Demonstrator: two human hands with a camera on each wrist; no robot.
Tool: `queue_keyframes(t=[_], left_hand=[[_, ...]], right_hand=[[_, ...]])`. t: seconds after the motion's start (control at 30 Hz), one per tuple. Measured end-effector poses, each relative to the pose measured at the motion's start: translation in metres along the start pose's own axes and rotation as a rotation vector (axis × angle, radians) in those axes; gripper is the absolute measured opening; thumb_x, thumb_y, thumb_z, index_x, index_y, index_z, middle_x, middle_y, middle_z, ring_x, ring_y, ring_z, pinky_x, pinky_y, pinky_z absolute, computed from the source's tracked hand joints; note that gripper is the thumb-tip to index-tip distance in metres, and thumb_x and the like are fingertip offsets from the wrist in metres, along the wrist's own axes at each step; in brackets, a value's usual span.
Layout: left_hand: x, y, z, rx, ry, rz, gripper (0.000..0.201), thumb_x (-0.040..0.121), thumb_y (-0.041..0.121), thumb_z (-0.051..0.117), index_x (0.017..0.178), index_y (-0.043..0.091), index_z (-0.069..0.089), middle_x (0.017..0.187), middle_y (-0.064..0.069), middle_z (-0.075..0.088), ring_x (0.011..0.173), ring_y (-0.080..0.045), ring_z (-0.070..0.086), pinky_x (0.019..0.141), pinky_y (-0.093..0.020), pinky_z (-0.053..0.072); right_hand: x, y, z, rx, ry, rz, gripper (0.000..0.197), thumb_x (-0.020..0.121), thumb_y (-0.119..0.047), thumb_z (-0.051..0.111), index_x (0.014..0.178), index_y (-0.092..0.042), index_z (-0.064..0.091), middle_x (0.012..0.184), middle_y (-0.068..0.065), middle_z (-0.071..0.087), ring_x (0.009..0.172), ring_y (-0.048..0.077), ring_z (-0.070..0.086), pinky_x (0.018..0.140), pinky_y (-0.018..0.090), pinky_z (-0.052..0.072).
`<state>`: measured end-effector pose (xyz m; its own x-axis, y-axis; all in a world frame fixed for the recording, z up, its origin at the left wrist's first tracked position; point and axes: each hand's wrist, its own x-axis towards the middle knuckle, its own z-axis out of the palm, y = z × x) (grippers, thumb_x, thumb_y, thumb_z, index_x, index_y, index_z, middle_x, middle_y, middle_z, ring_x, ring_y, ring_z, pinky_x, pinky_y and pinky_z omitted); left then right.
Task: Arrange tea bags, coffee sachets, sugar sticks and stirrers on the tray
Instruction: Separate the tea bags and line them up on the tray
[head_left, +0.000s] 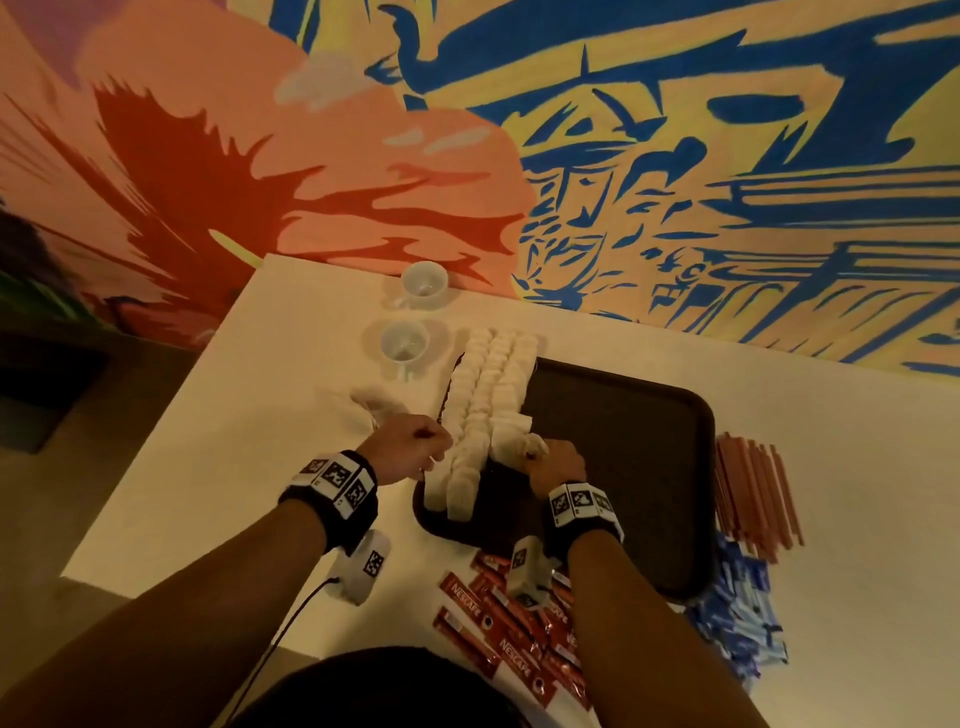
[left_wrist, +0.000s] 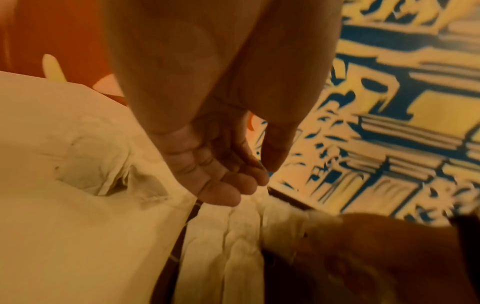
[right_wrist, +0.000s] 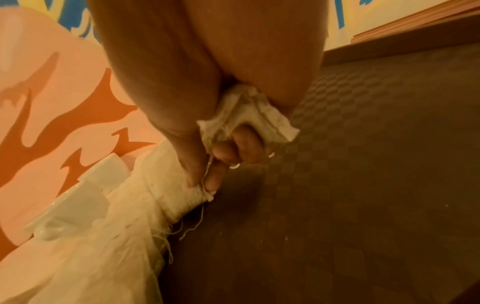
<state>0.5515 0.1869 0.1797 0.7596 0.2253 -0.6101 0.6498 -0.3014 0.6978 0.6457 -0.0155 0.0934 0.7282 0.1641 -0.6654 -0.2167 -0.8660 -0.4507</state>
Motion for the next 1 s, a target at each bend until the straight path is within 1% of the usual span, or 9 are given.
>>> queue_keyframes(t=[0.07,0.13,0.2,0.27,0.37,0.5,0.67,0.77,1.0], left_hand=[[0.011,-0.011,0.007,0.138,-0.067,0.04,0.022,0.098,0.025,0.062,0.111,0.008,0.069,0.099,-0.006,0.069,0.079,-0.015,0.064,0.063,-0.021,0.054],[0.017,-0.015,0.014,0.272,-0.134,0.087,0.023,0.097,0.028,0.063,0.112,0.013,0.071,0.107,-0.001,0.07,0.094,-0.016,0.067,0.076,-0.024,0.055],[0.023,-0.015,0.024,0.405,-0.214,0.129,0.027,0.097,0.032,0.062,0.118,0.018,0.071,0.12,0.002,0.068,0.112,-0.017,0.062,0.092,-0.028,0.049],[0.026,-0.011,0.036,0.461,-0.294,0.129,0.033,0.097,0.034,0.061,0.127,0.022,0.066,0.129,0.003,0.062,0.119,-0.017,0.056,0.095,-0.026,0.042],[0.03,-0.003,0.055,0.467,-0.391,0.145,0.034,0.097,0.03,0.06,0.129,0.019,0.063,0.124,0.0,0.063,0.115,-0.019,0.058,0.091,-0.026,0.042],[0.029,0.006,0.071,0.389,-0.424,0.135,0.023,0.097,0.022,0.058,0.117,0.011,0.064,0.089,-0.002,0.065,0.076,-0.014,0.06,0.059,-0.015,0.046],[0.029,0.007,0.079,0.3,-0.41,0.075,0.026,0.095,0.023,0.06,0.12,0.013,0.062,0.102,-0.014,0.07,0.084,-0.027,0.068,0.064,-0.031,0.058],[0.029,0.012,0.082,0.27,-0.343,0.081,0.033,0.097,0.019,0.06,0.129,0.01,0.055,0.108,-0.01,0.066,0.085,-0.024,0.067,0.063,-0.027,0.057],[0.027,0.016,0.081,0.205,-0.269,0.138,0.046,0.096,0.008,0.057,0.14,0.011,0.044,0.105,-0.008,0.06,0.075,-0.016,0.058,0.06,-0.025,0.052]], right_hand=[[0.002,0.0,0.004,0.02,0.02,0.011,0.024,0.098,-0.026,0.062,0.115,-0.012,0.072,0.119,0.013,0.069,0.108,0.033,0.066,0.073,0.032,0.046],[0.003,0.0,0.006,0.042,0.05,0.014,0.022,0.096,-0.025,0.064,0.113,-0.012,0.072,0.116,0.012,0.07,0.108,0.034,0.066,0.073,0.033,0.045],[0.003,0.001,0.008,0.04,0.067,0.019,0.021,0.096,-0.024,0.063,0.112,-0.011,0.07,0.118,0.013,0.068,0.11,0.036,0.063,0.076,0.033,0.045],[0.002,0.003,0.008,0.052,0.093,0.027,0.024,0.094,-0.023,0.064,0.115,-0.011,0.066,0.121,0.015,0.066,0.112,0.037,0.061,0.08,0.035,0.047],[-0.002,0.005,0.006,0.154,0.125,0.052,0.033,0.09,-0.027,0.072,0.119,-0.013,0.066,0.119,0.013,0.067,0.112,0.036,0.062,0.088,0.039,0.051],[-0.003,0.009,0.002,0.196,0.105,0.009,0.025,0.087,-0.025,0.074,0.11,-0.014,0.073,0.111,0.01,0.072,0.105,0.03,0.067,0.087,0.037,0.055],[-0.005,0.007,-0.004,0.151,0.041,-0.025,0.019,0.094,-0.022,0.064,0.104,-0.009,0.075,0.11,0.015,0.072,0.103,0.033,0.067,0.091,0.043,0.055],[0.0,0.005,-0.006,0.171,0.095,0.0,0.026,0.098,-0.026,0.059,0.106,-0.006,0.073,0.11,0.018,0.071,0.103,0.036,0.066,0.088,0.041,0.054],[0.009,-0.004,-0.003,0.183,0.076,-0.07,0.029,0.094,-0.036,0.067,0.115,-0.016,0.072,0.113,0.009,0.072,0.103,0.03,0.067,0.086,0.037,0.054]])
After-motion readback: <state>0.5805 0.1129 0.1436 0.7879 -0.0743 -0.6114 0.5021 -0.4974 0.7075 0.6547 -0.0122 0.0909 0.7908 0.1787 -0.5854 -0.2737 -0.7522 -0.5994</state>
